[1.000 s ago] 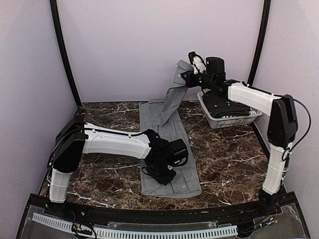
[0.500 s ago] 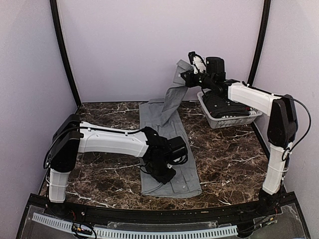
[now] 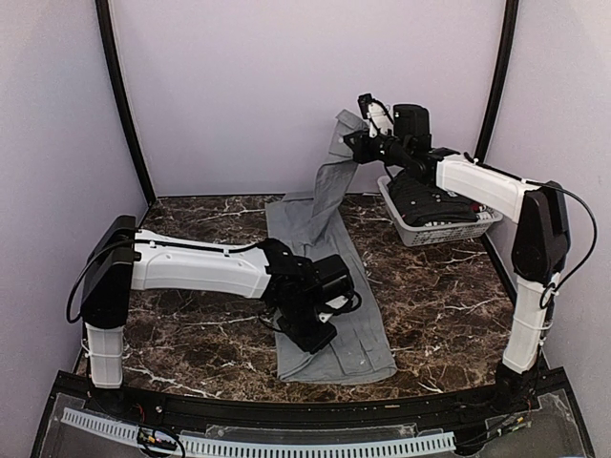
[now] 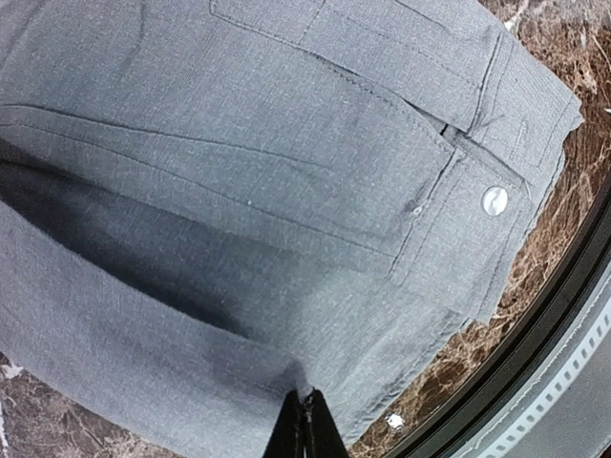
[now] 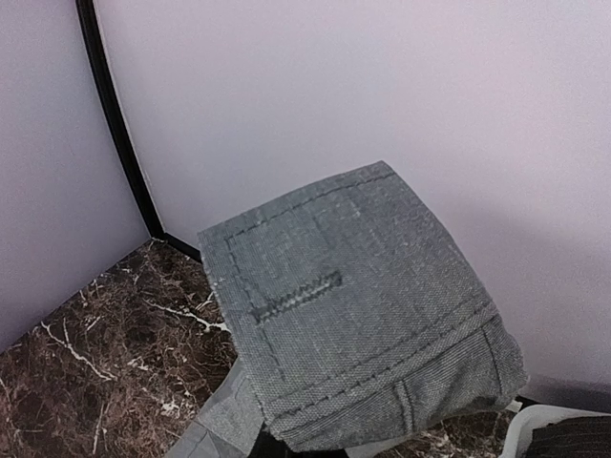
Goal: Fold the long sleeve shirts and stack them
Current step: Adjust the rectangle-folded shirt at the center of the board, then fold the sleeve of the rectangle-folded shirt.
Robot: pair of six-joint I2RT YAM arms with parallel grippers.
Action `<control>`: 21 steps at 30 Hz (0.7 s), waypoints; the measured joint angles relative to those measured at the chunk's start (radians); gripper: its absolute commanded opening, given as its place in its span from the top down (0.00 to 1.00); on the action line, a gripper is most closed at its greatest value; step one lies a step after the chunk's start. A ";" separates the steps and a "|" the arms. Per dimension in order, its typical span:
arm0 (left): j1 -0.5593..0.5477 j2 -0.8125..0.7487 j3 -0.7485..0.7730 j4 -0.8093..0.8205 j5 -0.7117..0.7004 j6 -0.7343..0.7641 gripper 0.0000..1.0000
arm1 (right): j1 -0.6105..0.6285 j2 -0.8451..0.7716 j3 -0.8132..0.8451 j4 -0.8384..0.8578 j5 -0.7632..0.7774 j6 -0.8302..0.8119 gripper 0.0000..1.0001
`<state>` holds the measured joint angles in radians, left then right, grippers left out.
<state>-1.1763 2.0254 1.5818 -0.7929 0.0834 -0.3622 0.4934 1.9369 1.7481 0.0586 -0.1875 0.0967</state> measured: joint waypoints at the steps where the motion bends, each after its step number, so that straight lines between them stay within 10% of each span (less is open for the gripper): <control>1: 0.000 0.000 -0.008 0.005 0.010 0.003 0.97 | 0.002 0.000 0.000 -0.002 0.000 -0.005 1.00; 8: 0.001 0.000 -0.027 0.056 0.064 0.011 0.61 | 0.022 -0.057 -0.087 -0.017 -0.047 -0.047 1.00; 21: 0.210 -0.263 -0.264 0.350 0.318 -0.093 0.62 | 0.105 -0.290 -0.337 -0.223 -0.204 -0.211 1.00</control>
<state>-0.9661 1.7626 1.3178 -0.4431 0.4011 -0.4549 0.5987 1.6466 1.4109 -0.1646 -0.3912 -0.1146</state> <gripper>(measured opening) 0.393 0.009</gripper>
